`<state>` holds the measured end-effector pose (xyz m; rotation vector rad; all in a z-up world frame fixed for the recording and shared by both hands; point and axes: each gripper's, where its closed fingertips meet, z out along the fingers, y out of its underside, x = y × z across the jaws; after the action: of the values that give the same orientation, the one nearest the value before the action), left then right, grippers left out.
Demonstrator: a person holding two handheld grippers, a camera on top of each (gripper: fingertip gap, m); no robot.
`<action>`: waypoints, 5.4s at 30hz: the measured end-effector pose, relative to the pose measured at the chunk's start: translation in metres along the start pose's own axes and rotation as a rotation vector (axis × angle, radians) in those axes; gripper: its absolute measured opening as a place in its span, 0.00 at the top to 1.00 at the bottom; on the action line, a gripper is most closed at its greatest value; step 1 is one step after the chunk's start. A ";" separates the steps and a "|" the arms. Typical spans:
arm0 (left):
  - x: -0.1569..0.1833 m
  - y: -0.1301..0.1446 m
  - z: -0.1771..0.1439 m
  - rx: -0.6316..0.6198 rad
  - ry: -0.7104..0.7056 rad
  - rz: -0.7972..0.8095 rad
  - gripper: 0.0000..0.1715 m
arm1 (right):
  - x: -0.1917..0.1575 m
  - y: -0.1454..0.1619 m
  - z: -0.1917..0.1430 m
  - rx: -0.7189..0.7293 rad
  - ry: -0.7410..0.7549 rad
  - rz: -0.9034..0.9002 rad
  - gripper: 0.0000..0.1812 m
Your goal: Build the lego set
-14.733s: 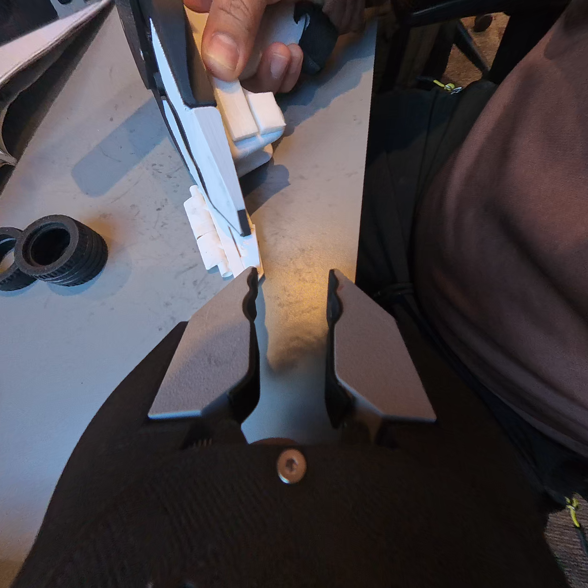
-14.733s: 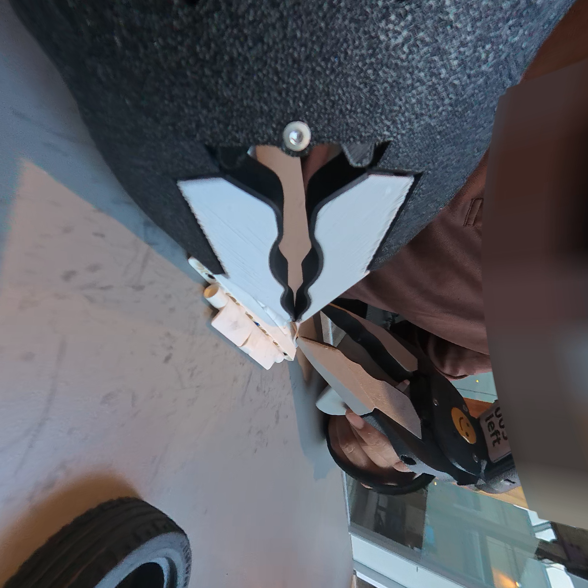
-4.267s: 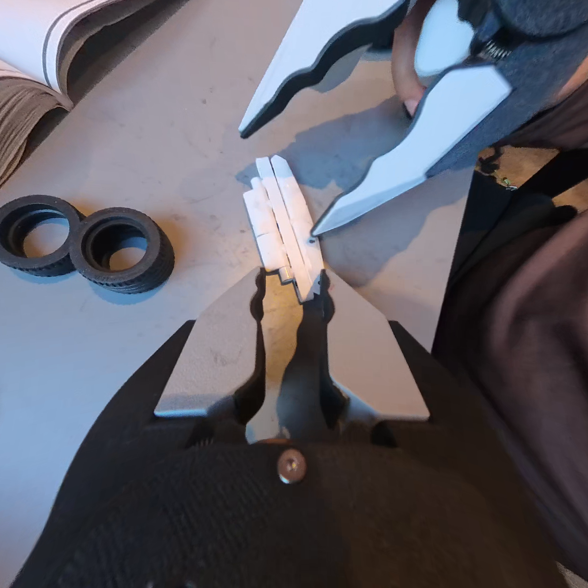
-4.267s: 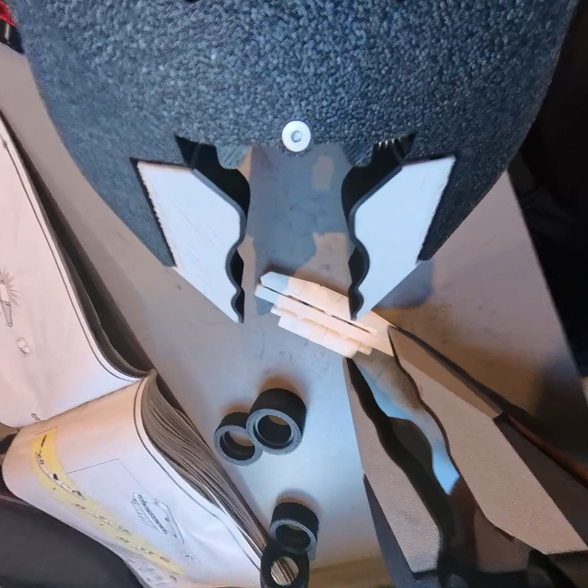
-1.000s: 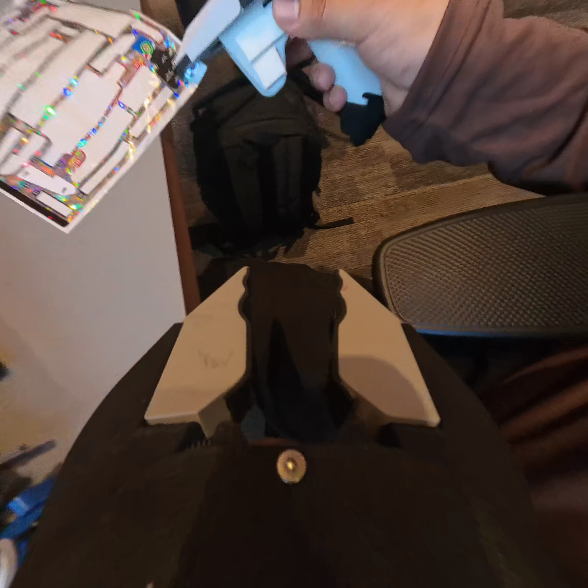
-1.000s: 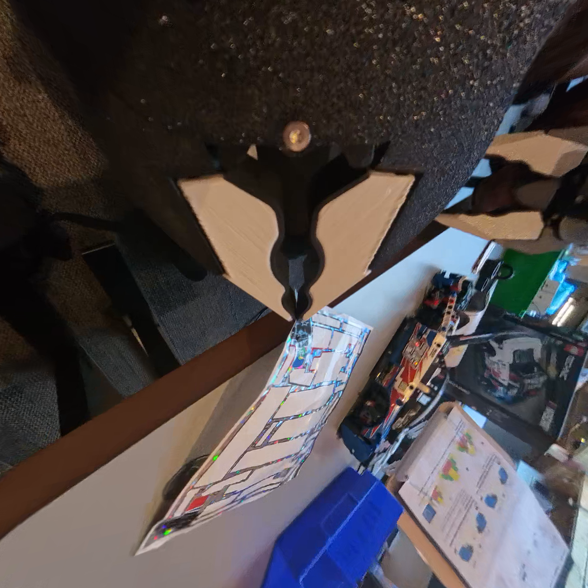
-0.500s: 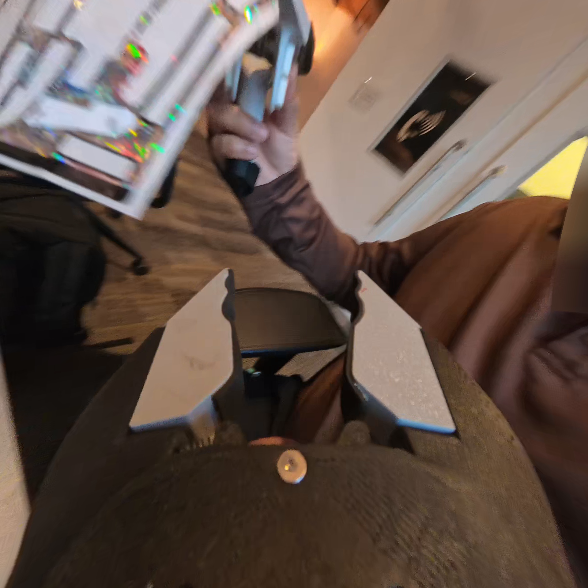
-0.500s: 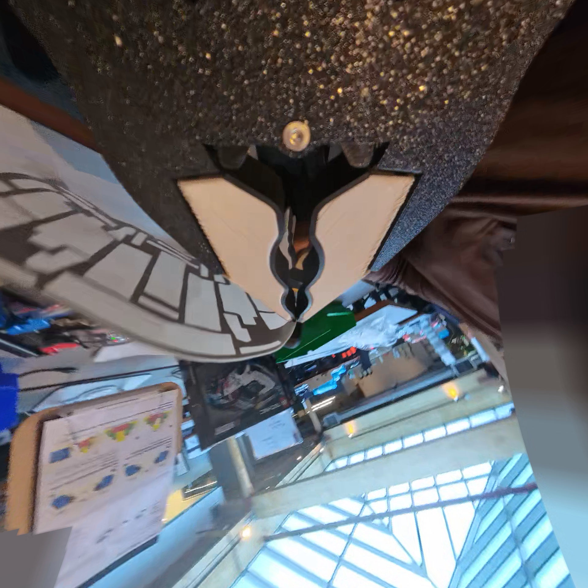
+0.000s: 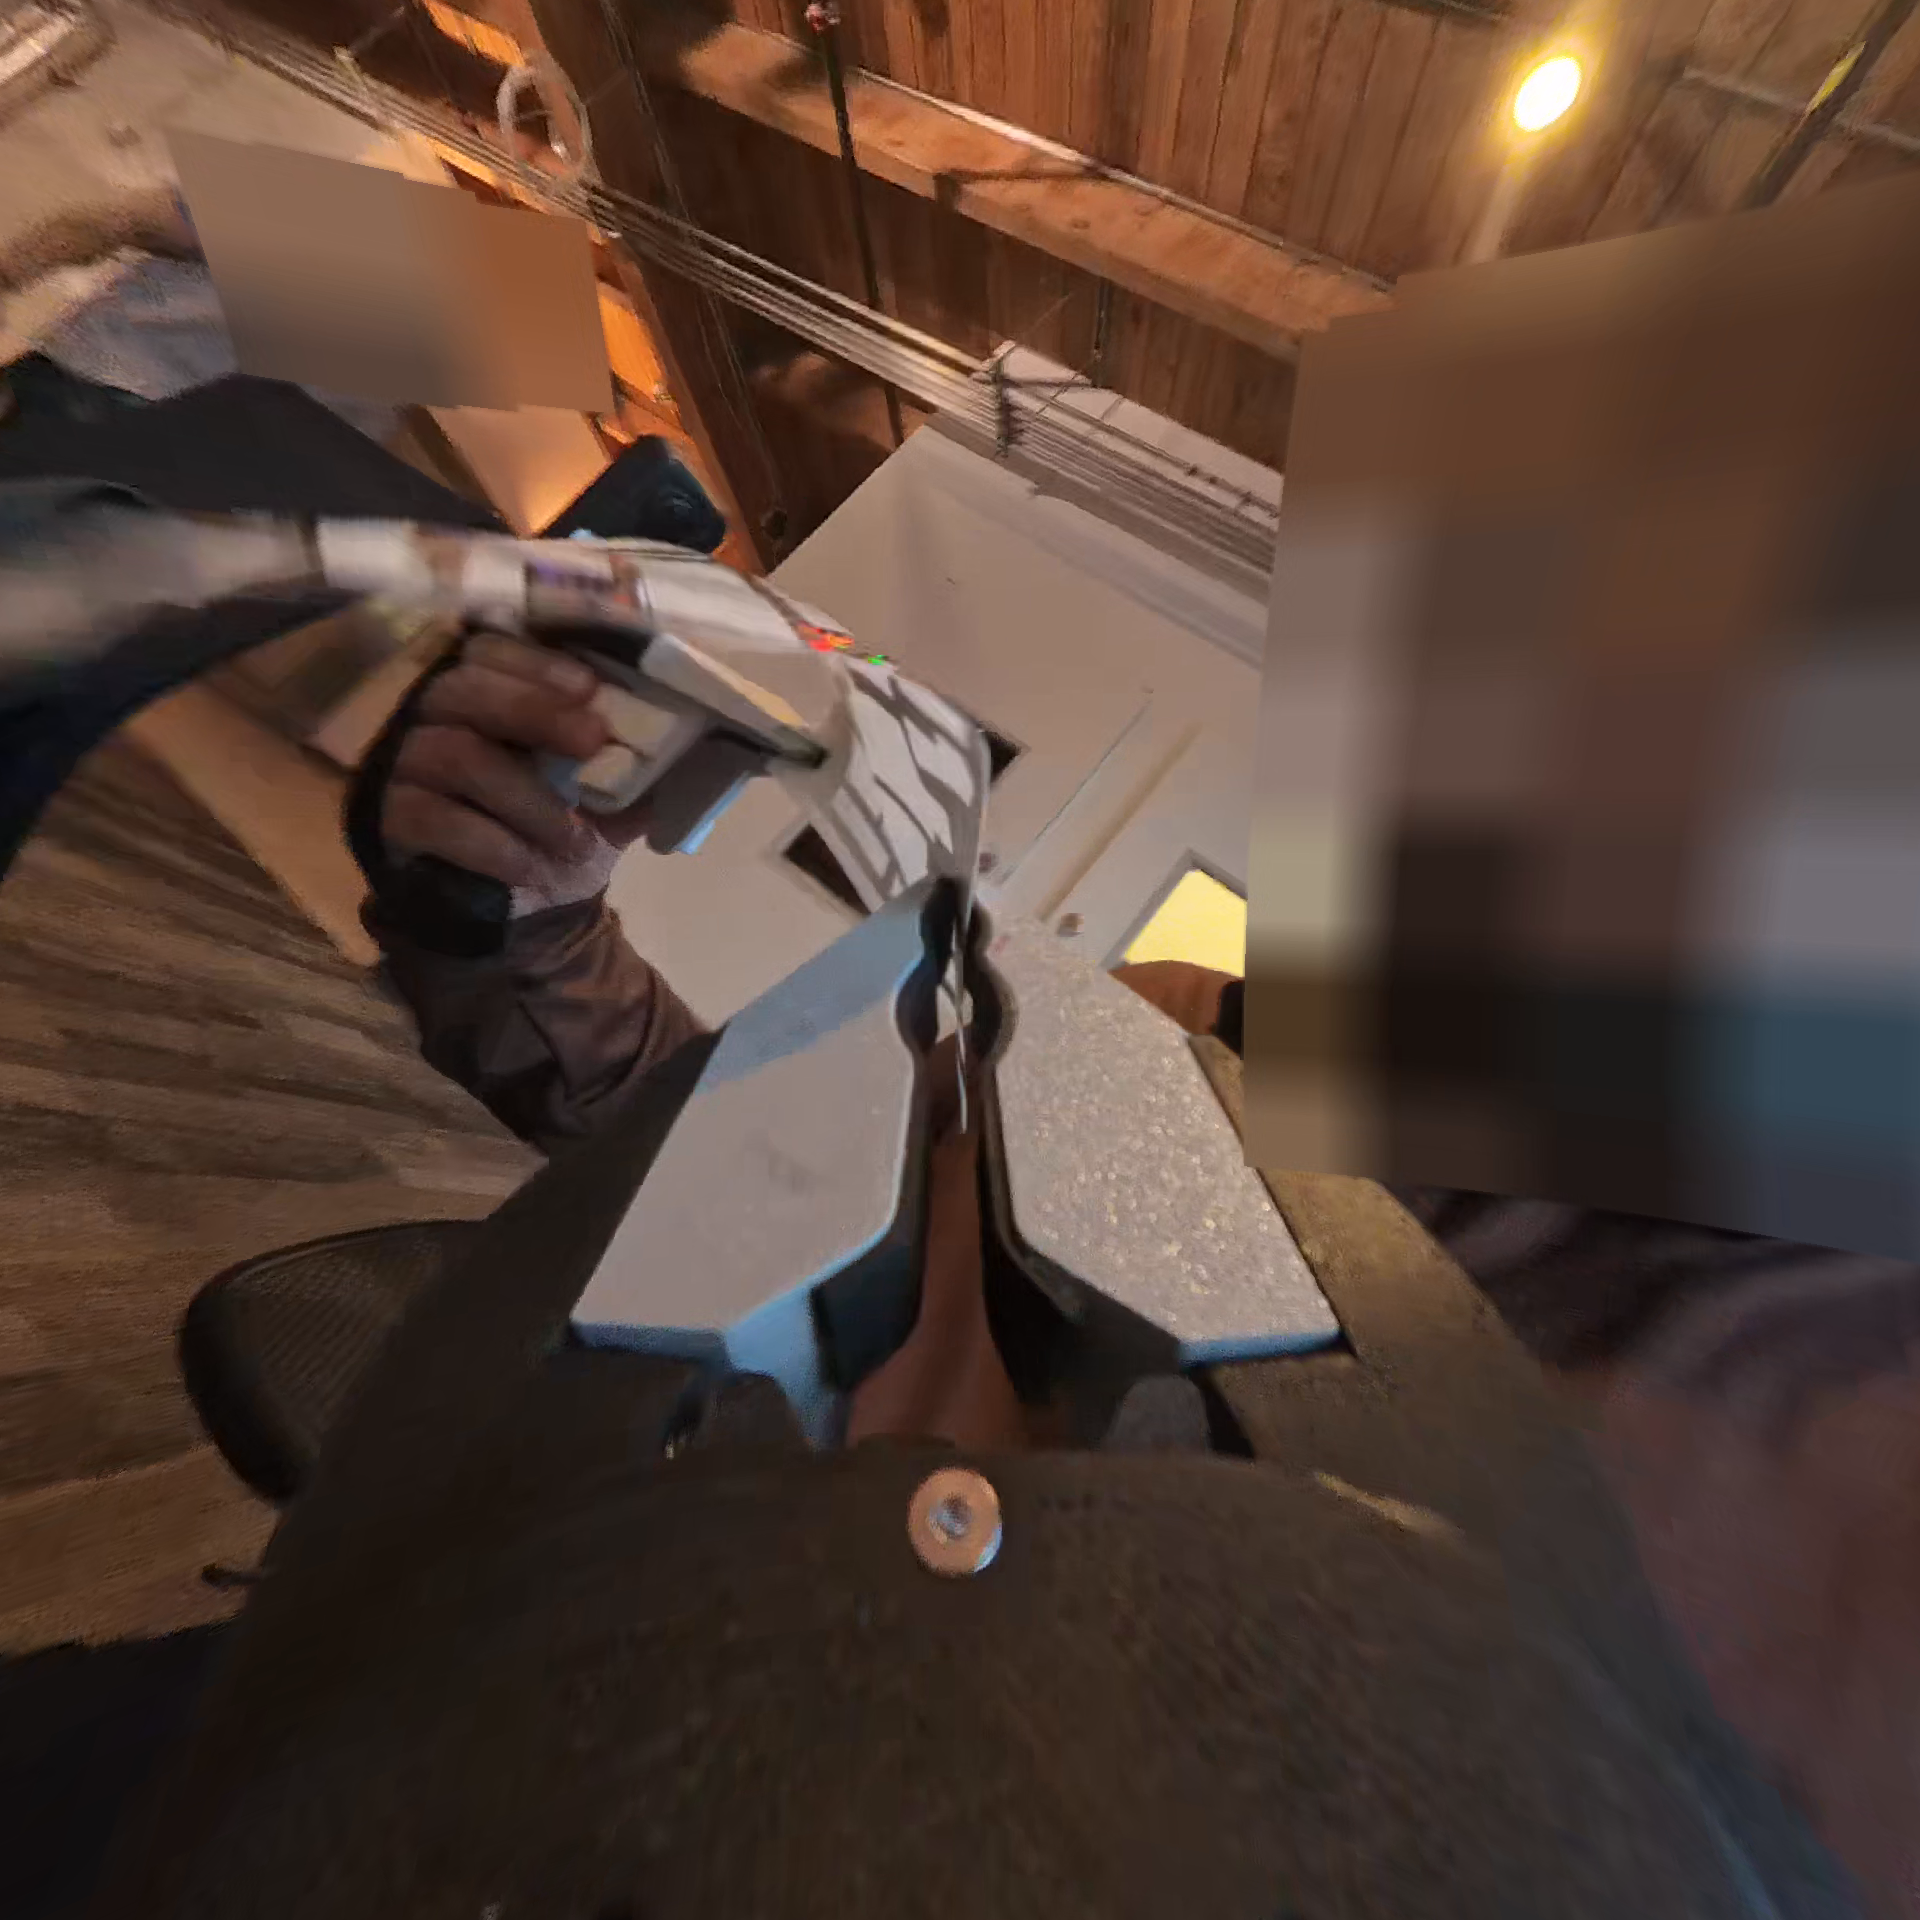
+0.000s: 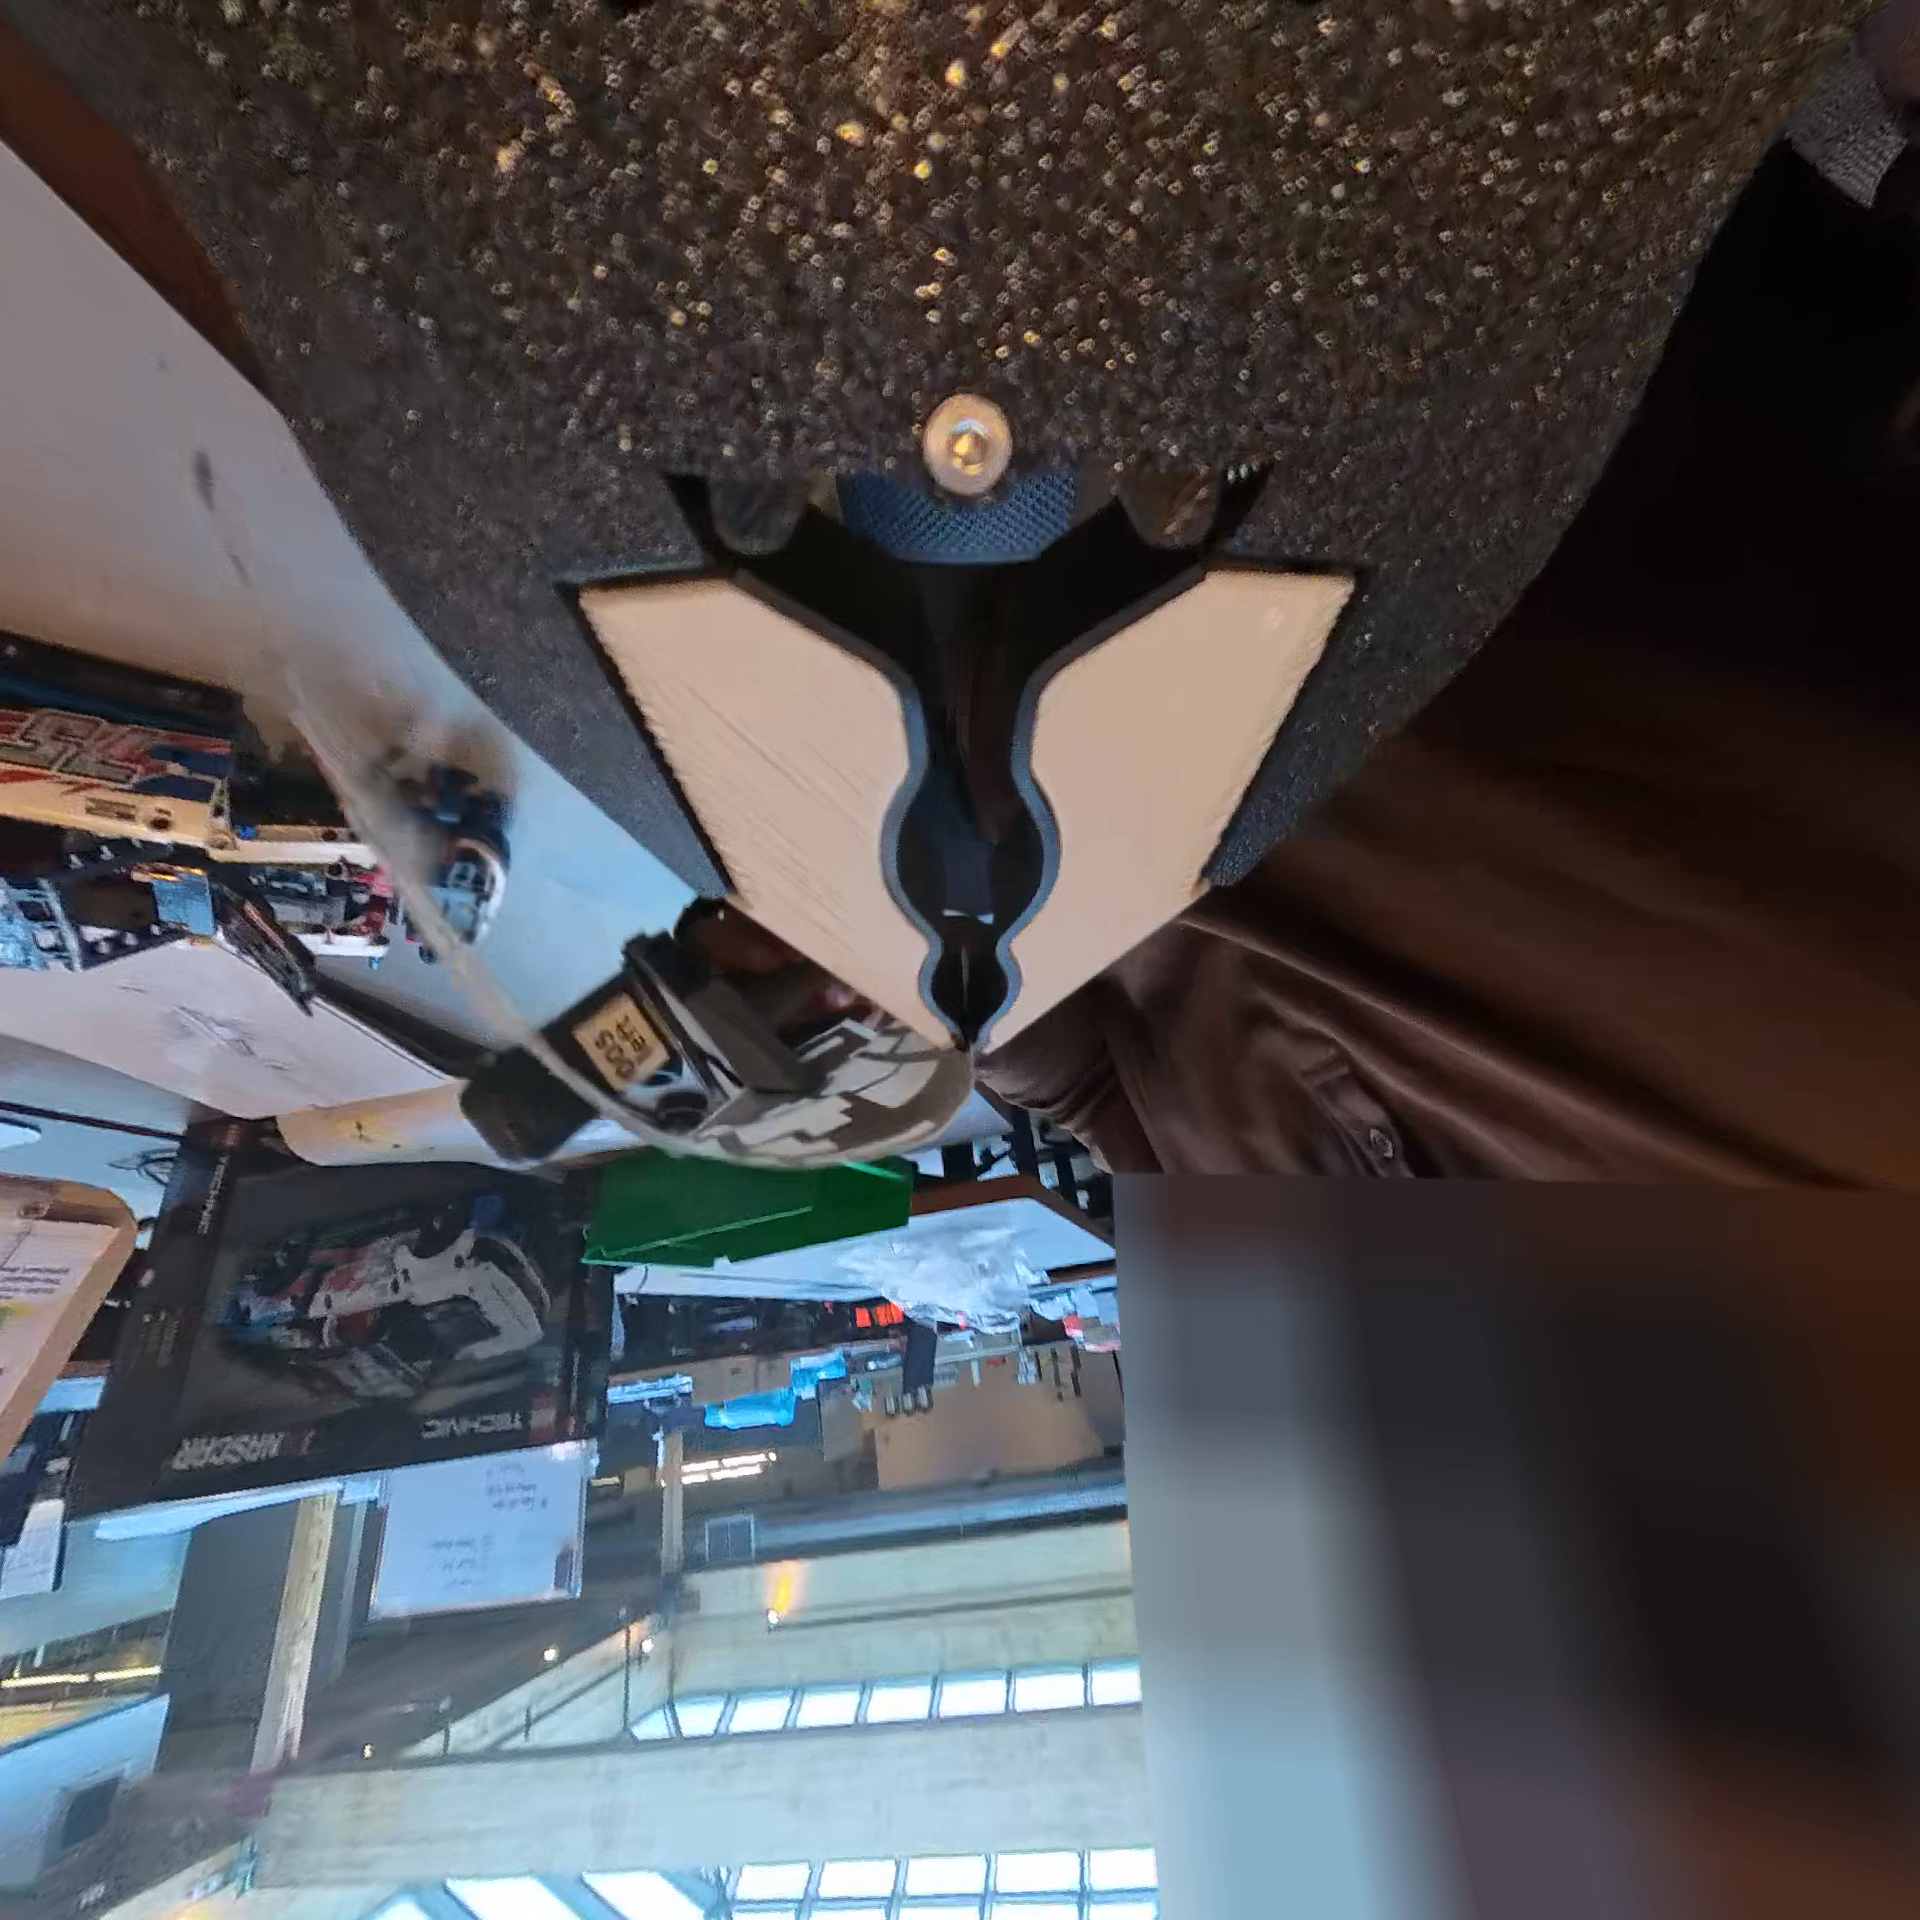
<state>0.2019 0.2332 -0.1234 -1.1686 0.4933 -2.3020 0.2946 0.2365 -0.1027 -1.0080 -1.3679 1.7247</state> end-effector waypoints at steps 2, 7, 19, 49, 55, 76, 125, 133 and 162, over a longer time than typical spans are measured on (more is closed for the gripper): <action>-0.007 0.006 -0.003 -0.048 -0.111 0.063 1.00 | 0.003 0.003 -0.001 -0.018 0.018 0.004 1.00; -0.021 0.004 -0.022 -0.157 -0.438 0.228 1.00 | 0.070 0.033 -0.030 -0.200 0.422 0.118 0.85; -0.010 0.030 -0.038 -0.496 -0.797 0.482 1.00 | 0.057 0.047 0.101 -0.628 0.406 -0.276 0.78; 0.074 0.048 -0.122 -0.664 -1.202 0.963 1.00 | 0.045 0.096 0.215 -0.570 -0.085 -0.216 0.96; 0.067 0.054 -0.129 -0.646 -1.190 0.882 1.00 | 0.045 0.082 0.223 -0.491 -0.115 -0.234 0.93; 0.072 0.061 -0.119 -0.344 -1.036 0.639 1.00 | 0.030 0.098 0.224 -0.468 -0.250 -0.119 1.00; 0.086 0.047 -0.132 -0.063 -1.033 0.488 0.89 | 0.037 0.118 0.223 -0.514 -0.254 0.086 1.00; 0.080 0.063 -0.130 -0.740 -1.260 0.942 0.85 | 0.029 0.120 0.225 -0.522 -0.363 0.329 1.00; 0.064 0.084 -0.134 -0.670 -1.142 0.779 1.00 | 0.026 0.122 0.222 -0.552 -0.290 0.003 0.97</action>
<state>0.0824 0.1395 -0.2027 -1.8835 1.0103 -0.6013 0.0782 0.1402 -0.1957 -1.0671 -2.1047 1.5692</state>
